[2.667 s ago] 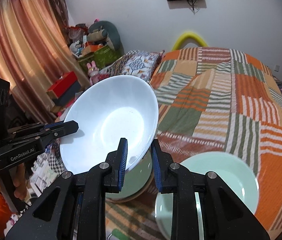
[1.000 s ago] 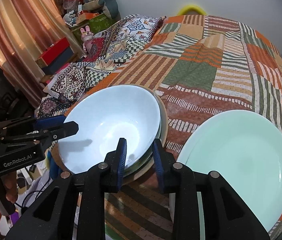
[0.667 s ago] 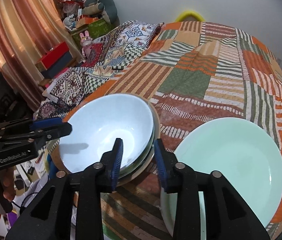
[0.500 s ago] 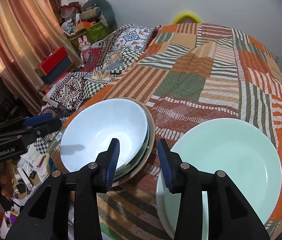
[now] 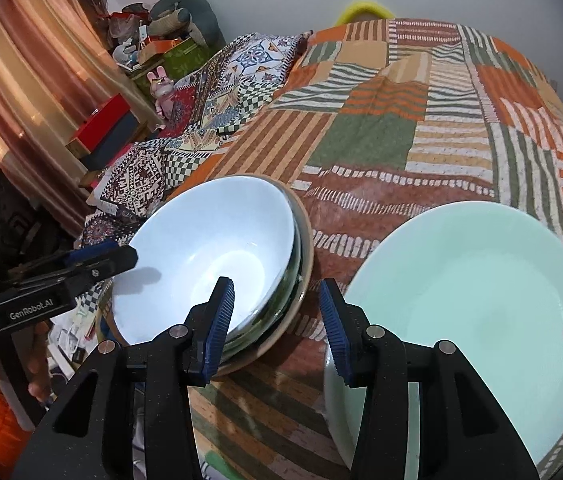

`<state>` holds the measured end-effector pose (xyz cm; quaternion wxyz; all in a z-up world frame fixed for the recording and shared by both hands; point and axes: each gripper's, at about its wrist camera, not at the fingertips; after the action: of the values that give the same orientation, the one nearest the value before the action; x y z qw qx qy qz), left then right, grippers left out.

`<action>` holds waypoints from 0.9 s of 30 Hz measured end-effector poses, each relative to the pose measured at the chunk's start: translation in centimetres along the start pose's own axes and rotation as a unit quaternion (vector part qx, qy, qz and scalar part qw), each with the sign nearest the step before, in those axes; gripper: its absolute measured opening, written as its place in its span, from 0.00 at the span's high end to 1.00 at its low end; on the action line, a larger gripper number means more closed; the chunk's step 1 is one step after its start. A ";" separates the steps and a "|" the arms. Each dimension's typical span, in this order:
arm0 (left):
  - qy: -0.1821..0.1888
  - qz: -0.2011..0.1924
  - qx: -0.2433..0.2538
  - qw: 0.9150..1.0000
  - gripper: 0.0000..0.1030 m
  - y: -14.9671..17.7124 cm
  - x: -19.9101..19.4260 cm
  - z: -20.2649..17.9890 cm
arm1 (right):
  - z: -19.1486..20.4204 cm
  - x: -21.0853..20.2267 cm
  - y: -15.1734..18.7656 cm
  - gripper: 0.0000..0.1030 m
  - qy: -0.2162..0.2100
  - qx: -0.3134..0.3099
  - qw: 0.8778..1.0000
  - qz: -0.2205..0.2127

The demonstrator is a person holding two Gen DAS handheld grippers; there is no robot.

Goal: Organize plates and bowls
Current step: 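Carry the white spotted bowl with both tools into the mint green bowl and release, then close both tools on the rim of the nested bowl stack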

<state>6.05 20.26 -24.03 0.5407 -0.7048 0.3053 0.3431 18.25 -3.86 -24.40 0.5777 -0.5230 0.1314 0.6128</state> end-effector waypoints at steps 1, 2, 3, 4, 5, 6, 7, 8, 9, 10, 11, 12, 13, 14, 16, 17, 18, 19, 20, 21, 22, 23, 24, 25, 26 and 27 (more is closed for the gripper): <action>0.002 0.000 -0.002 1.000 0.50 0.0 0.2 0.1 | 0.0 0.2 0.0 0.61 0.000 0.001 1.000 0.002; 0.004 -0.001 -0.005 1.000 0.51 0.0 0.4 0.2 | 0.0 0.4 0.0 0.61 -0.002 0.003 1.000 0.005; 0.007 0.001 -0.006 1.000 0.55 0.1 0.6 0.3 | -0.1 0.7 -0.1 0.61 -0.004 0.006 1.000 0.009; 0.010 0.003 -0.008 1.000 0.58 0.1 0.8 0.4 | -0.2 0.8 -0.1 0.61 -0.005 0.008 1.000 0.011; 0.021 0.006 -0.011 1.000 0.59 0.1 1.1 0.5 | -0.2 1.0 -0.1 0.61 -0.008 0.011 1.000 0.013; 0.028 0.006 -0.016 0.999 0.60 0.2 1.2 0.7 | -0.4 1.2 -0.2 0.61 -0.011 0.014 1.000 0.015; 0.035 0.006 -0.022 0.999 0.60 0.2 1.3 0.9 | -0.5 1.3 -0.2 0.61 -0.014 0.018 1.000 0.017; 0.040 0.006 -0.026 0.999 0.61 0.2 1.5 1.0 | -0.6 1.4 -0.2 0.61 -0.016 0.021 0.999 0.019; 0.044 0.006 -0.027 0.999 0.61 0.2 1.6 1.0 | -0.7 1.5 -0.3 0.61 -0.019 0.024 0.999 0.020; 0.050 0.006 -0.030 0.998 0.62 0.2 1.7 1.1 | -0.8 1.6 -0.3 0.61 -0.022 0.026 0.999 0.023; 0.055 0.007 -0.032 0.998 0.63 0.3 1.9 1.1 | -0.9 1.7 -0.2 0.61 -0.025 0.029 0.999 0.025; 0.061 0.009 -0.035 0.998 0.63 0.3 2.0 1.1 | -0.9 1.8 -0.2 0.61 -0.027 0.030 0.999 0.026; 0.062 0.011 -0.036 0.997 0.63 0.4 2.2 1.1 | -0.8 1.8 -0.1 0.61 -0.028 0.027 0.999 0.025; 0.063 0.013 -0.036 0.997 0.64 0.4 2.3 1.1 | -0.7 1.8 -0.1 0.61 -0.026 0.024 0.999 0.024; 0.065 0.017 -0.033 0.997 0.68 0.4 2.6 0.9 | -0.5 1.9 0.0 0.61 -0.022 0.016 0.999 0.022; 0.067 0.018 -0.031 0.997 0.70 0.4 2.6 0.7 | -0.5 1.9 0.0 0.61 -0.022 0.014 0.999 0.022; 0.063 0.017 -0.029 0.997 0.70 0.4 2.6 0.6 | -0.5 1.9 0.0 0.61 -0.021 0.014 0.999 0.021; 0.058 0.017 -0.024 0.998 0.70 0.4 2.6 0.4 | -0.5 1.8 0.0 0.61 -0.020 0.014 0.999 0.021; 0.057 0.016 -0.023 0.998 0.70 0.4 2.6 0.3 | -0.5 1.9 -0.1 0.62 -0.019 0.015 0.999 0.020; 0.057 0.016 -0.024 0.998 0.70 0.4 2.5 0.3 | -0.5 1.9 -0.1 0.62 -0.018 0.016 1.000 0.020; 0.054 0.017 -0.024 0.998 0.71 0.4 2.4 0.3 | -0.5 1.9 -0.1 0.63 -0.017 0.016 1.000 0.019; 0.051 0.018 -0.024 0.998 0.71 0.4 2.4 0.2 | -0.4 1.8 -0.1 0.63 -0.015 0.015 1.000 0.018; 0.046 0.018 -0.020 0.999 0.71 0.4 2.3 0.1 | -0.3 1.8 -0.2 0.64 -0.014 0.015 1.000 0.018; 0.042 0.019 -0.017 0.999 0.71 0.4 2.2 -0.1 | -0.3 1.8 -0.2 0.64 -0.010 0.011 1.000 0.018; 0.036 0.020 -0.016 0.999 0.71 0.4 2.1 -0.3 | -0.1 1.9 -0.2 0.65 -0.004 0.004 1.000 0.020; 0.030 0.021 -0.012 0.999 0.71 0.4 2.0 -0.6 | 0.1 1.9 -0.2 0.65 0.002 -0.003 1.000 0.021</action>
<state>6.96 19.49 -25.75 0.5159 -0.7143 0.3318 0.3370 18.84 -2.65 -25.79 0.5626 -0.5231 0.1419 0.6243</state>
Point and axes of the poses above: each gripper's, at about its wrist camera, not at the fingertips, and x roughly the way its jaws point, z to its left, y to its underside, and after that the axes turned 13 degrees about x, right-handed
